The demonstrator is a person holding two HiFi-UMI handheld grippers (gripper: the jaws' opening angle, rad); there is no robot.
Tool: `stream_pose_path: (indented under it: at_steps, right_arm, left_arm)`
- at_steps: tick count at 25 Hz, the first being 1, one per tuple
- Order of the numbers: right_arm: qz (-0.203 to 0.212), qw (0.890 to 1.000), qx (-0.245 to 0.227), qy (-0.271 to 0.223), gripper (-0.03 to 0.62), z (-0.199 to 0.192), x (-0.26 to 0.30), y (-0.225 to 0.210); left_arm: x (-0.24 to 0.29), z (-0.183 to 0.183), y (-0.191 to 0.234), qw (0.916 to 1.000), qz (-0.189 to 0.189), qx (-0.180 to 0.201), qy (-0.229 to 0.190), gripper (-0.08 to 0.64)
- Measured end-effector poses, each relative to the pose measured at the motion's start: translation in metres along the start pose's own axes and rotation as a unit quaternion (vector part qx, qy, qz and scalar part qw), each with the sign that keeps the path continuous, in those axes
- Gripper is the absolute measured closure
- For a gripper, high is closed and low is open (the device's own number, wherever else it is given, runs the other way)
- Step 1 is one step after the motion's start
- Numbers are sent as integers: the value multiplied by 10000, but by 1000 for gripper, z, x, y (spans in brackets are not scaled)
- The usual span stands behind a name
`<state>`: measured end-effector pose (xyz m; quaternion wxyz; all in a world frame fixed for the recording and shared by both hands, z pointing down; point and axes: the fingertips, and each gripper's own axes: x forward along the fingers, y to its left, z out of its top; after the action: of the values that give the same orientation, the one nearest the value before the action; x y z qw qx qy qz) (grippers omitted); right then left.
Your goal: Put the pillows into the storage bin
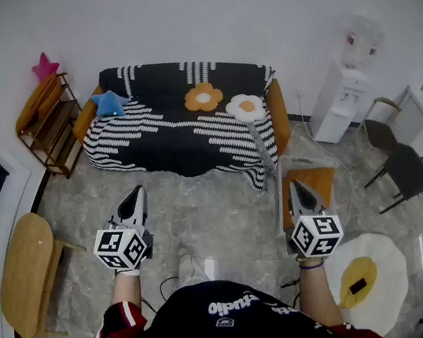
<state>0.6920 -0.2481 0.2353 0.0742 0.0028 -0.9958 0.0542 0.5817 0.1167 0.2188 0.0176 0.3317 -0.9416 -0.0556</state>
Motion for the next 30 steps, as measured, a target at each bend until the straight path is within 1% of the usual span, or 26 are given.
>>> stream_pose_path:
  at_steps: [10, 13, 15, 17, 22, 27, 30]
  right_arm:
    - [1, 10000, -70, 65, 600, -2, -2, -4]
    - [29, 9999, -122, 53, 600, -3, -1, -3]
    - [143, 9998, -132, -10, 598, -2, -2, 2]
    - [344, 9993, -111, -57, 589, 0, -3, 8]
    - [641, 9970, -433, -35, 589, 4, -6, 21]
    - [809, 9965, -220, -37, 589, 4, -1, 19]
    - [783, 9969, -28, -35, 589, 2, 10, 14]
  left_arm:
    - [2, -1, -12, 9999, -94, 70, -7, 557]
    - [2, -4, -13, 9999, -131, 30, 3, 557]
    - [-1, -3, -13, 9999, -120, -36, -19, 558]
    - [-3, -1, -13, 9999, -115, -70, -48, 558]
    - [-6, 3, -10, 9999, -71, -42, -75, 558]
    - [-8, 2, 4, 9999, 19, -131, -15, 558]
    - [-1, -3, 14, 9999, 43, -88, 92, 558]
